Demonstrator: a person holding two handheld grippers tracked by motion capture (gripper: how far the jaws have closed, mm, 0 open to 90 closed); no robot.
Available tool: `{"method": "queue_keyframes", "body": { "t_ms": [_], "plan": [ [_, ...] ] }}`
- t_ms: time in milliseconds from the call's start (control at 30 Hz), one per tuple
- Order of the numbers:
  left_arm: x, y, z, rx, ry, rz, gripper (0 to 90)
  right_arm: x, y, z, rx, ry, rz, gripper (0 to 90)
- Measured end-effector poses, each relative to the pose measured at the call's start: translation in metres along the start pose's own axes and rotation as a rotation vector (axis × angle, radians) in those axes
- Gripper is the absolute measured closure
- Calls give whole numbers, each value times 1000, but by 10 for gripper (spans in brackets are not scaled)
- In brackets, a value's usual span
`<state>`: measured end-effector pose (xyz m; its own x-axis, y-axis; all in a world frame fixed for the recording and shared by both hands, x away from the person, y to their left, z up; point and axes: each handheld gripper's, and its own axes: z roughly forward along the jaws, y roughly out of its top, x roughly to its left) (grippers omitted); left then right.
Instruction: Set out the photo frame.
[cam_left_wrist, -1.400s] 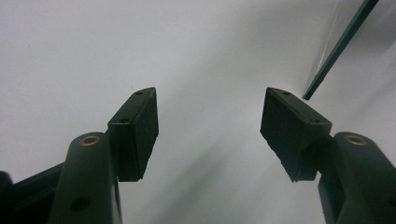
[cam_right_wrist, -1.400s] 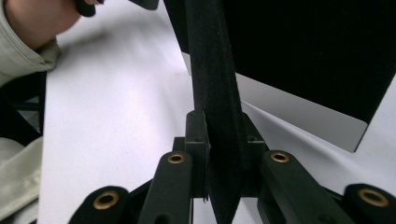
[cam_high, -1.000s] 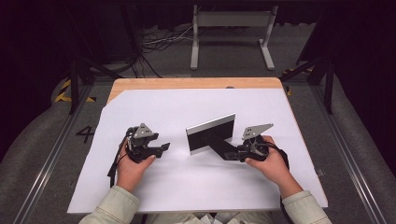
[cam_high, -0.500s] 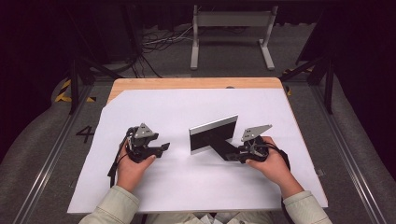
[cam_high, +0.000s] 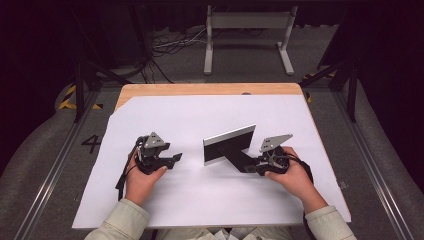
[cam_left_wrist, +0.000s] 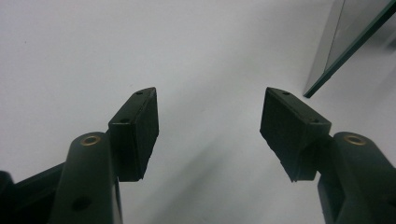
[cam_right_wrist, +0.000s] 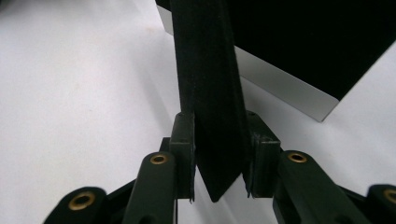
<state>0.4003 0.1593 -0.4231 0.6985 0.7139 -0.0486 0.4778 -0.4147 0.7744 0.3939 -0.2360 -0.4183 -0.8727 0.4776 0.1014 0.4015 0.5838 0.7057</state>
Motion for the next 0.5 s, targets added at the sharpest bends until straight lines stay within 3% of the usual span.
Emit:
{"method": "queue_keyframes", "body": {
  "t_ms": [500],
  "plan": [
    [0, 1, 1, -7, -3, 5, 378, 0, -4, 0, 39, -12, -5, 676]
  ]
}}
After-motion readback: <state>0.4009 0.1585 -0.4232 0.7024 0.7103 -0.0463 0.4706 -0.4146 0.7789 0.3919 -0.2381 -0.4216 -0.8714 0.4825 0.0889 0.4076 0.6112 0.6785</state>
